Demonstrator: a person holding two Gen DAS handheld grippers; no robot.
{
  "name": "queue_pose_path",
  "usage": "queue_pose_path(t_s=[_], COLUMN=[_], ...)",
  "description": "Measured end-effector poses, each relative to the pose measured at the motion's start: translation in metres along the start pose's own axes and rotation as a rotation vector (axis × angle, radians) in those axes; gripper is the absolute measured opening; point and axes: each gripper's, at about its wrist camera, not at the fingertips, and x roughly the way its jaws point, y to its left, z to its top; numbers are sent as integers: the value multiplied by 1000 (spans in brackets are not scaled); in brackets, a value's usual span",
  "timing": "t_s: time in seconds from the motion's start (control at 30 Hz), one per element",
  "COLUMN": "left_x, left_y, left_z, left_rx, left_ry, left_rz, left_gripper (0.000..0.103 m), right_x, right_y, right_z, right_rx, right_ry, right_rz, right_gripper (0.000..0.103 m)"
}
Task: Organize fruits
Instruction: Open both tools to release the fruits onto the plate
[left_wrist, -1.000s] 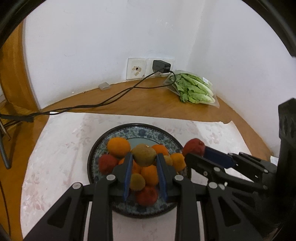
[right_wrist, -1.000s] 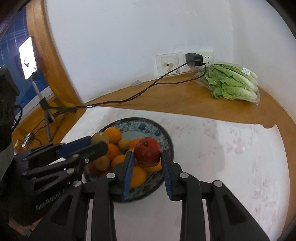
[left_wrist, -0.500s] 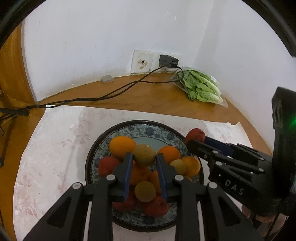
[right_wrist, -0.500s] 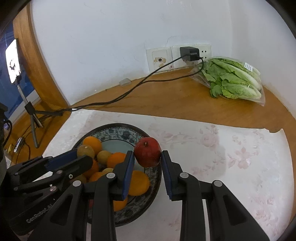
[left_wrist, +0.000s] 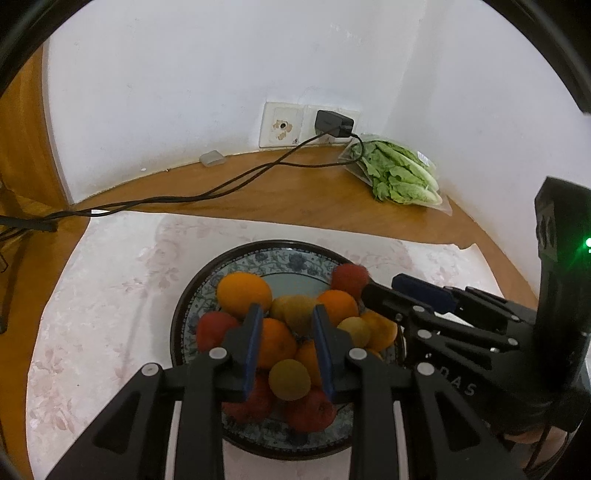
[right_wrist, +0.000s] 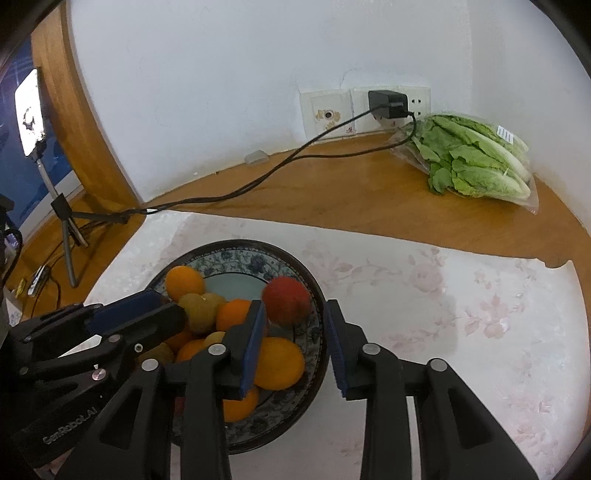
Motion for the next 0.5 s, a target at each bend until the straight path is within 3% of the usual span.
queue_pose_path(t_s=[0.5], left_x=[-46], left_y=[1], left_z=[-21], left_rx=[8], left_ry=[-5], left_rz=[30], left_gripper=[57], right_x=[-52], right_y=[20], right_z=[-24], right_rx=[5], right_ry=[-37], right_rz=[0], right_gripper=[54])
